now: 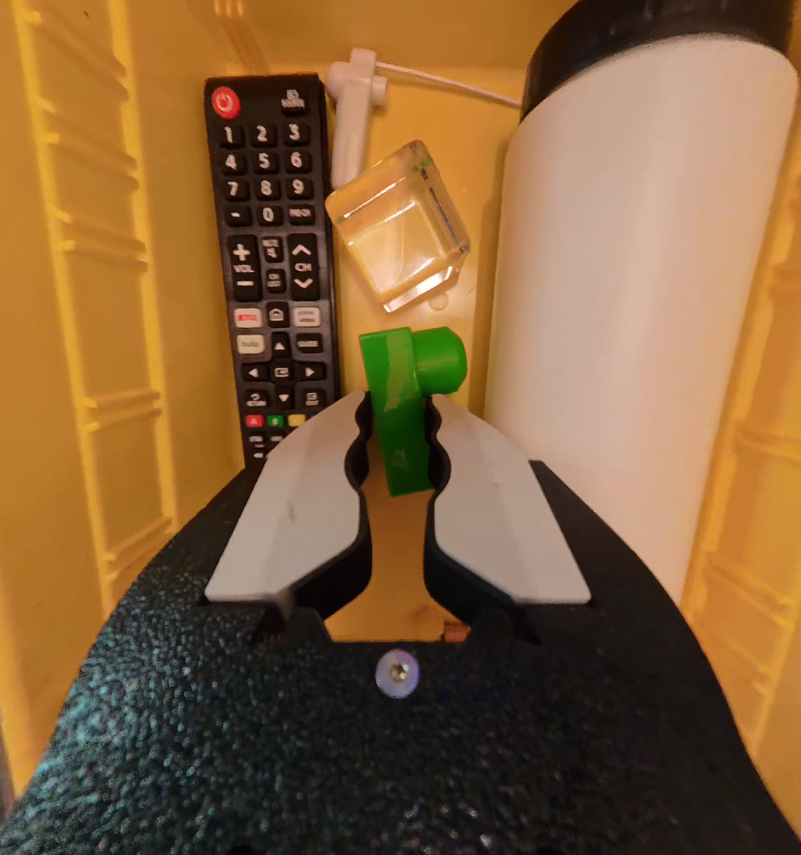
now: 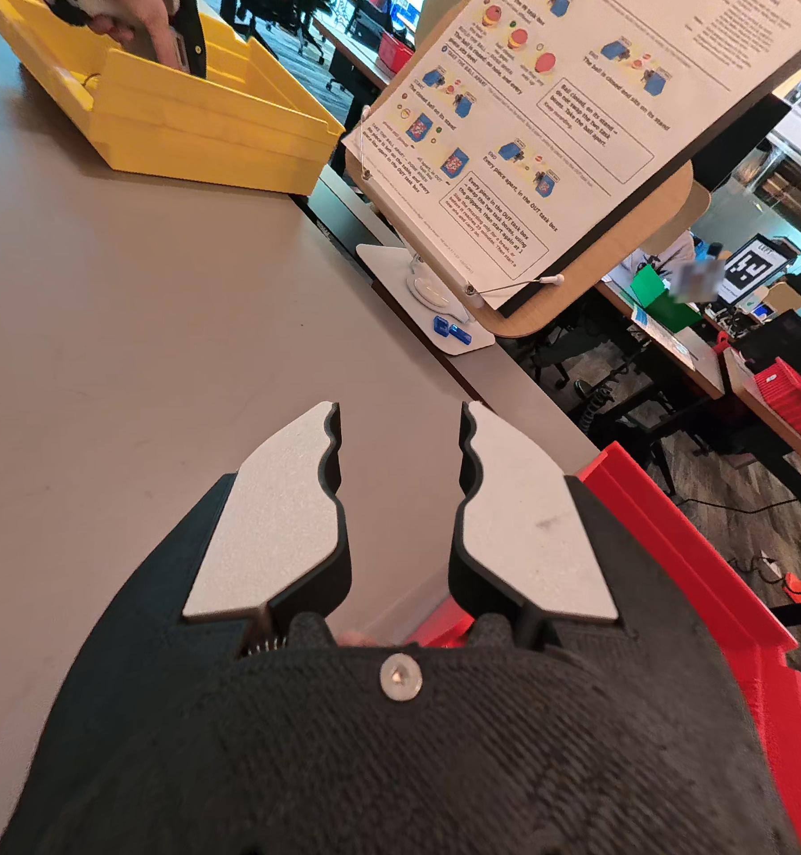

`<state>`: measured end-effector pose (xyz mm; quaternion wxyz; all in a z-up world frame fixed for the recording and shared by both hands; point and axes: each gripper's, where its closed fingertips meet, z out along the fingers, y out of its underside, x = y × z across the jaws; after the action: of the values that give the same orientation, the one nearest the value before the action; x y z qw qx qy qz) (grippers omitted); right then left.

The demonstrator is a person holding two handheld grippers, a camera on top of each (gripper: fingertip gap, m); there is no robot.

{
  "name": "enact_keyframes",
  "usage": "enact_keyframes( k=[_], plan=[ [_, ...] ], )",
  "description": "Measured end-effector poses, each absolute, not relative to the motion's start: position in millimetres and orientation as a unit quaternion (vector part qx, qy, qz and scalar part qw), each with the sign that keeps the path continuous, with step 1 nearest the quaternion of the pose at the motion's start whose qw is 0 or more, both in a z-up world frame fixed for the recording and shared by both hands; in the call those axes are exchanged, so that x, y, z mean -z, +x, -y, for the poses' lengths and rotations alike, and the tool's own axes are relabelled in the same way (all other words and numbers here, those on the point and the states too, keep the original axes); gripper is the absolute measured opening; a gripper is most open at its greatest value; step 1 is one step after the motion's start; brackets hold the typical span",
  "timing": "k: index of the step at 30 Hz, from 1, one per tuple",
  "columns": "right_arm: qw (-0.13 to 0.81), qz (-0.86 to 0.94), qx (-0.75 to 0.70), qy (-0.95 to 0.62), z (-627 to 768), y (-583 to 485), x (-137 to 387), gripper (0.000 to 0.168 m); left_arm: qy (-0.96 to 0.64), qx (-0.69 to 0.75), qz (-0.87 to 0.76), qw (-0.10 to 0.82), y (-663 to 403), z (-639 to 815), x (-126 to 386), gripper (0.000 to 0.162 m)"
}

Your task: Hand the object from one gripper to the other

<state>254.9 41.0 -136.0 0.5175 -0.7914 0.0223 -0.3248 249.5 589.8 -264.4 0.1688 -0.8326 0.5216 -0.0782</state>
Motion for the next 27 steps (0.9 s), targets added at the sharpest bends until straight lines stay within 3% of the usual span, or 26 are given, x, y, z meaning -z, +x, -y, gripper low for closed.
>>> enact_keyframes(
  k=[5,9,13,16,21,27],
  plan=[
    [0.570,-0.007,0.320,-0.757,-52.3,238.5,115.0,0.051,-0.805,0.160,-0.523,0.230,248.3,-577.8,212.7,0.020],
    [0.637,0.021,0.295,-0.712,-73.1,210.3,92.0,0.067,-0.760,0.311,-0.519,0.236,238.4,-527.0,141.8,0.020],
    [0.697,0.050,0.265,-0.664,-94.6,173.8,71.2,0.086,-0.654,0.522,-0.534,0.120,209.1,-411.9,74.4,0.020],
    [0.722,0.066,0.233,-0.648,-113.0,144.4,63.6,0.099,-0.565,0.614,-0.550,0.033,172.4,-322.9,52.9,0.020],
    [0.717,0.126,0.259,-0.635,-132.2,105.2,56.9,0.104,-0.443,0.693,-0.555,-0.120,107.1,-194.4,53.9,0.020],
    [0.710,0.190,0.228,-0.639,-140.1,69.8,63.4,0.099,-0.377,0.714,-0.553,-0.207,68.1,-127.2,63.6,0.020]
  ],
)
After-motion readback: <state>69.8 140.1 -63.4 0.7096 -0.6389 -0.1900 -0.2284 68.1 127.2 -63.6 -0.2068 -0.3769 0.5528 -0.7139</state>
